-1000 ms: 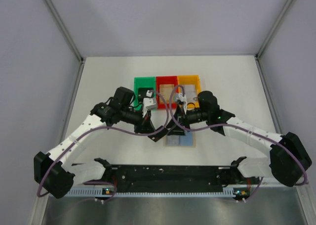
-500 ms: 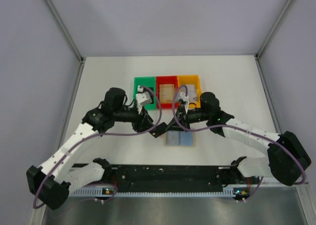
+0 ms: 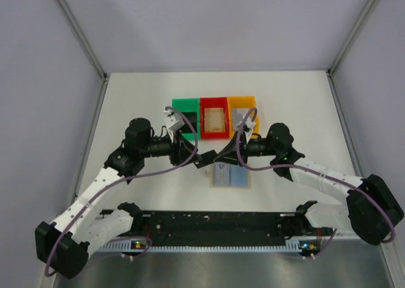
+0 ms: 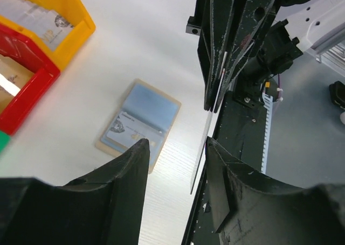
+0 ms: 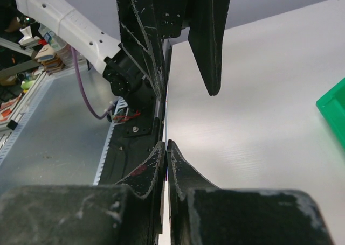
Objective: Take the credit cards out of the card holder
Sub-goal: Place the credit card in the storage box.
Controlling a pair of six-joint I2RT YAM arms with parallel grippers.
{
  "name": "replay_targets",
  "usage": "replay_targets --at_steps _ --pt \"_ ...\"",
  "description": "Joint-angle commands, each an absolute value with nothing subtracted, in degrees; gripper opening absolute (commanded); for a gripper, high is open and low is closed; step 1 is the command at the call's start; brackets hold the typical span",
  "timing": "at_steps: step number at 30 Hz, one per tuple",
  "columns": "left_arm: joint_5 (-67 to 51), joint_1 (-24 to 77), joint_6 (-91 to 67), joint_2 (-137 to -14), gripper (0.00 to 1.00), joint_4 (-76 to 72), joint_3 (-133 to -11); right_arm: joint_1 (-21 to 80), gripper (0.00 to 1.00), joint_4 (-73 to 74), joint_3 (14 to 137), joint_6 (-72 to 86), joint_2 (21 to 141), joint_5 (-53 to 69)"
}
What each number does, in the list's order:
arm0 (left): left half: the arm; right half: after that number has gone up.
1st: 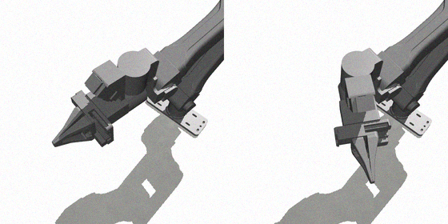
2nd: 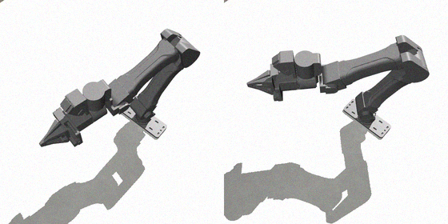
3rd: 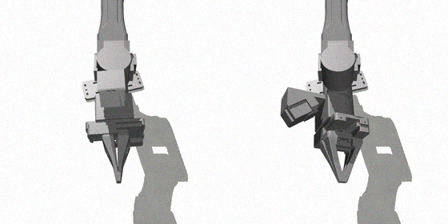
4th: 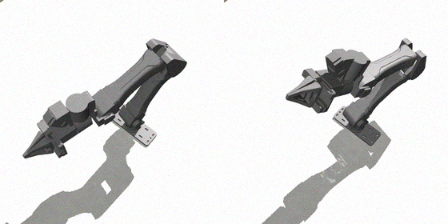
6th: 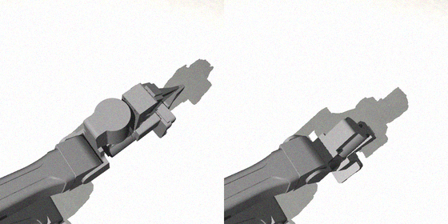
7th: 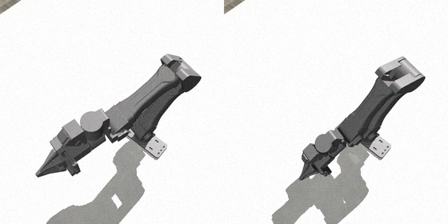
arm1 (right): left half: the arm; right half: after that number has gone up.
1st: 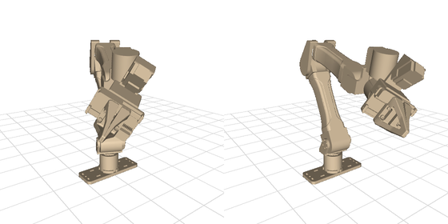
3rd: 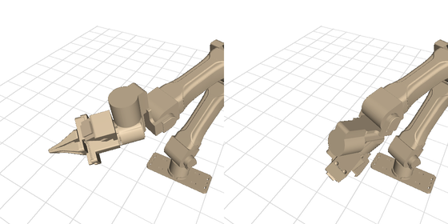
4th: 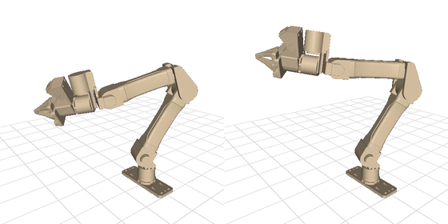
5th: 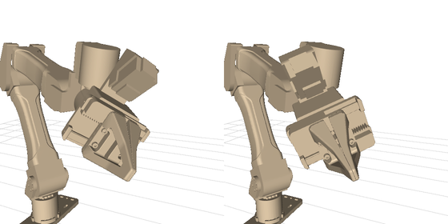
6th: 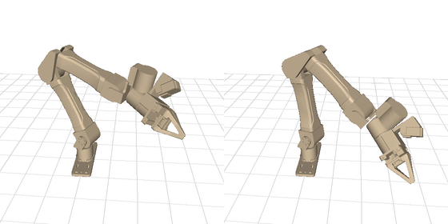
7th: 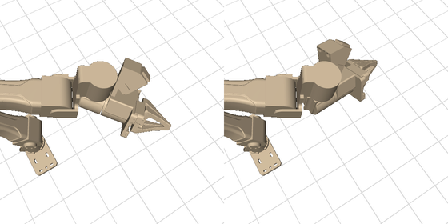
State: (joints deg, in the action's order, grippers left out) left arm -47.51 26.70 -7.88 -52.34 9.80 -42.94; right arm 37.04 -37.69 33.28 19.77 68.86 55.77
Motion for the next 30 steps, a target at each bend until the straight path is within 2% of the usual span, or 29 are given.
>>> replay_targets --at_steps 1,3,7,10,13,16,17,18,20,21,22,25,26,28,29,30 --pt "-52.6 26.5 -8.7 -52.1 0.48 4.8 -43.6 36.7 0.00 -44.7 32.4 21.9 67.0 55.5" --pt "-54.6 26.5 -8.8 -52.6 0.43 4.6 -43.8 36.7 0.00 -44.8 32.3 22.0 67.0 55.3" --pt "-56.9 26.5 -8.0 -53.2 0.22 4.6 -43.8 36.5 0.00 -45.5 32.0 22.3 67.0 55.1" --pt "-58.2 26.5 -6.9 -53.4 0.18 5.3 -44.0 36.5 0.00 -46.0 31.8 22.5 67.1 54.8" --pt "-59.0 26.5 -6.2 -53.8 0.00 6.0 -44.2 36.5 0.00 -46.1 31.7 22.6 67.3 54.7" --pt "-58.4 26.5 -4.7 -53.6 0.00 7.1 -44.8 36.4 0.00 -46.0 31.8 22.5 67.4 54.4" --pt "-57.1 26.5 -2.9 -53.4 0.00 8.3 -45.3 36.3 0.04 -45.4 31.7 22.5 67.3 54.1" --pt "-55.6 26.5 -1.1 -53.2 0.00 10.0 -45.9 36.2 0.14 -45.1 31.6 22.5 67.2 53.6" --pt "-49.3 26.4 2.6 -52.7 0.00 14.4 -47.5 35.7 0.34 -43.5 31.2 22.1 66.7 52.3" --pt "-45.7 26.1 5.3 -52.7 0.00 16.4 -48.5 35.2 0.54 -42.1 30.9 21.5 66.3 51.1" --pt "-42.9 25.8 7.5 -53.1 0.00 18.5 -49.6 35.2 0.61 -40.1 30.7 20.2 65.7 49.4" --pt "-37.4 24.0 14.9 -56.4 0.00 25.9 -54.6 35.2 0.74 -32.3 30.9 15.3 64.8 45.2" --pt "-36.0 23.3 17.2 -57.8 0.00 27.4 -56.1 35.2 0.82 -30.5 30.8 14.1 64.4 44.2" --pt "-33.5 21.6 21.2 -60.9 0.00 29.1 -58.6 35.2 0.86 -29.3 30.1 12.5 64.2 43.2" --pt "-33.4 20.6 23.7 -62.6 0.00 30.2 -60.3 35.2 0.98 -29.0 29.6 12.0 64.2 42.5" --pt "-33.5 19.6 25.3 -64.8 0.00 30.8 -61.6 35.2 0.99 -28.7 29.4 12.0 64.2 41.7"
